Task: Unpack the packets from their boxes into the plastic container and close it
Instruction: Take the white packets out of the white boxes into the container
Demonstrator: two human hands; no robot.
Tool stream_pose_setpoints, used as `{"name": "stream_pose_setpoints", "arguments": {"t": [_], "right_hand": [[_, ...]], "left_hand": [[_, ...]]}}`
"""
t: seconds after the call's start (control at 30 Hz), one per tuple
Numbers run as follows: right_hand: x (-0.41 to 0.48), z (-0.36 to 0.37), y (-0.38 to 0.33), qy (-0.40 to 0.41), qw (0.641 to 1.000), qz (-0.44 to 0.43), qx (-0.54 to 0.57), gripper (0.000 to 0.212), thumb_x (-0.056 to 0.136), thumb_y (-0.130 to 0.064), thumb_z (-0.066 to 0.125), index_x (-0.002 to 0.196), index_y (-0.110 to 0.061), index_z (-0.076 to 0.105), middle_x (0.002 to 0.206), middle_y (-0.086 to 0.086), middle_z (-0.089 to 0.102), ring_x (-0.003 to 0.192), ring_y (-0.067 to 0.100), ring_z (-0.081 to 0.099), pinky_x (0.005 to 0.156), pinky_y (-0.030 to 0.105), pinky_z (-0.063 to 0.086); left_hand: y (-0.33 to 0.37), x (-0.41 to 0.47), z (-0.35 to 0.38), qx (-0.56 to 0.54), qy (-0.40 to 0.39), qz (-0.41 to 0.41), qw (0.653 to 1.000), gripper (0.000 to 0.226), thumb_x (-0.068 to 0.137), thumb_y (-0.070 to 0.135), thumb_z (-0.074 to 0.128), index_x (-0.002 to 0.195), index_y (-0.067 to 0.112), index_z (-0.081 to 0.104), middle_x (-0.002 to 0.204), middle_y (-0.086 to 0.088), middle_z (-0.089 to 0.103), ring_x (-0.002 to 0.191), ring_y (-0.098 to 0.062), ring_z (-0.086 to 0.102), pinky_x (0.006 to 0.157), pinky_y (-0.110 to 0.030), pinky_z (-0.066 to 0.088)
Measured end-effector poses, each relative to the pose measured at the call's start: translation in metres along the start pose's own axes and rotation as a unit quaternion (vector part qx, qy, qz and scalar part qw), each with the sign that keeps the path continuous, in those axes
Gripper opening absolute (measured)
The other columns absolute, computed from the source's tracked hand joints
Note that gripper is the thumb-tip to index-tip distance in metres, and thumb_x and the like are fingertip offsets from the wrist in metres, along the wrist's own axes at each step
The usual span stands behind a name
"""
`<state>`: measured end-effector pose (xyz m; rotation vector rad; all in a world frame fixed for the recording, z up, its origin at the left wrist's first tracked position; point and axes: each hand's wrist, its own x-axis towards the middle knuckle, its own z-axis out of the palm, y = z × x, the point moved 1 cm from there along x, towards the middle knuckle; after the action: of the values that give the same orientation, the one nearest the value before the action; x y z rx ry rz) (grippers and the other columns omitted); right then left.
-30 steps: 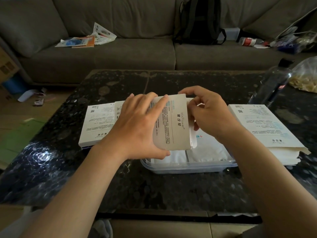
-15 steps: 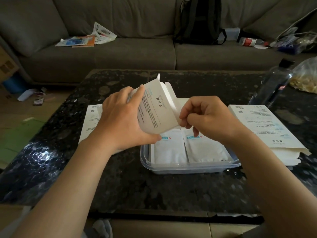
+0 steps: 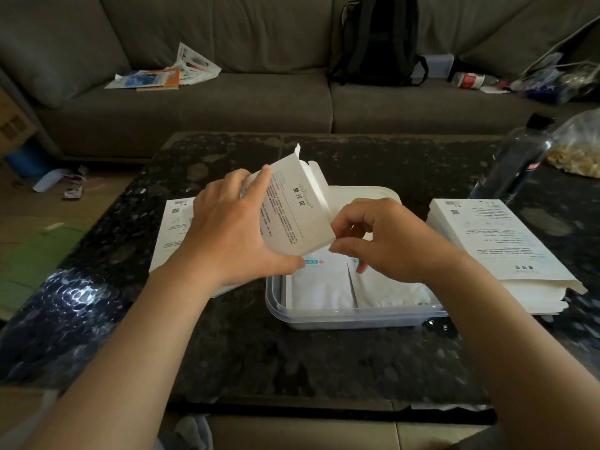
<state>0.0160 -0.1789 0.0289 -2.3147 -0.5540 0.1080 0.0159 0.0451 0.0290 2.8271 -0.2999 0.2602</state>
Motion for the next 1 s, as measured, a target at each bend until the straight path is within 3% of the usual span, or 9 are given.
{"name": "stream_pose_setpoints", "arguments": {"t": [0.1,0.2,0.33,0.43,0.6,0.7,0.87,1.0], "right_hand": [[0.001,0.007,0.000,0.048,0.998,-0.004,-0.039,0.009,0.093,-0.023,0.070,0.098,-0.022,0.063,0.092,-0.027,0.051,0.075,0.002,0.057,0.057,-0.002,0.044],[0.002,0.013,-0.002,0.088,0.994,-0.022,-0.057,0.011,0.093,-0.023,0.070,0.097,-0.021,0.060,0.096,-0.020,0.052,0.077,-0.003,0.054,0.059,-0.003,0.042],[0.003,0.010,-0.002,0.057,0.997,-0.009,-0.058,0.015,0.091,-0.024,0.073,0.092,-0.032,0.060,0.091,-0.029,0.052,0.076,0.001,0.058,0.064,0.005,0.048],[0.003,0.005,0.003,0.025,1.000,0.012,-0.010,0.028,0.094,-0.014,0.067,0.088,-0.040,0.062,0.093,-0.031,0.057,0.081,0.007,0.063,0.064,0.010,0.054],[0.010,0.006,0.007,0.098,0.990,0.047,0.093,0.004,0.092,-0.020,0.071,0.093,-0.024,0.071,0.086,-0.014,0.073,0.067,0.010,0.072,0.048,0.022,0.055],[0.013,0.006,0.009,0.101,0.984,0.060,0.135,0.004,0.092,-0.015,0.072,0.093,-0.015,0.069,0.080,-0.010,0.075,0.069,0.014,0.075,0.049,0.031,0.060],[0.016,0.007,0.015,0.093,0.993,0.031,0.072,0.016,0.089,-0.014,0.075,0.099,-0.009,0.063,0.091,-0.008,0.070,0.075,0.011,0.076,0.050,0.034,0.062],[0.019,0.011,0.017,0.091,0.995,0.034,0.027,0.027,0.088,-0.010,0.076,0.109,-0.014,0.061,0.092,-0.017,0.062,0.073,0.009,0.070,0.050,0.030,0.061]], "left_hand": [[0.000,0.001,0.000,-0.015,0.001,-0.009,1.000,0.133,0.046,0.081,0.067,0.156,0.031,0.010,0.152,0.001,0.025,0.139,-0.025,0.024,0.115,-0.049,0.026],[-0.002,0.003,-0.001,-0.029,-0.004,-0.024,0.999,0.134,0.046,0.080,0.070,0.156,0.033,0.009,0.152,0.002,0.025,0.139,-0.025,0.024,0.116,-0.050,0.028],[-0.004,0.003,-0.001,0.004,-0.015,-0.015,1.000,0.134,0.053,0.079,0.076,0.156,0.031,0.005,0.154,0.001,0.022,0.141,-0.025,0.021,0.117,-0.049,0.023],[-0.006,0.001,0.001,0.041,-0.018,0.019,0.999,0.135,0.049,0.085,0.067,0.155,0.030,0.005,0.153,0.002,0.021,0.141,-0.024,0.021,0.118,-0.048,0.018],[0.003,-0.002,0.003,0.063,-0.024,0.082,0.994,0.132,0.049,0.085,0.060,0.155,0.029,0.006,0.151,0.004,0.019,0.139,-0.022,0.020,0.118,-0.045,0.014],[0.009,-0.003,0.005,0.072,-0.006,0.113,0.991,0.129,0.050,0.084,0.059,0.155,0.027,0.012,0.149,0.004,0.023,0.136,-0.023,0.024,0.117,-0.044,0.016],[0.015,-0.006,0.010,0.075,0.041,0.152,0.985,0.122,0.051,0.079,0.064,0.151,0.021,0.025,0.144,-0.002,0.034,0.132,-0.029,0.033,0.116,-0.050,0.017],[0.017,-0.006,0.014,0.096,0.050,0.152,0.982,0.122,0.050,0.079,0.063,0.151,0.019,0.027,0.143,-0.006,0.036,0.131,-0.032,0.035,0.116,-0.055,0.018]]}}
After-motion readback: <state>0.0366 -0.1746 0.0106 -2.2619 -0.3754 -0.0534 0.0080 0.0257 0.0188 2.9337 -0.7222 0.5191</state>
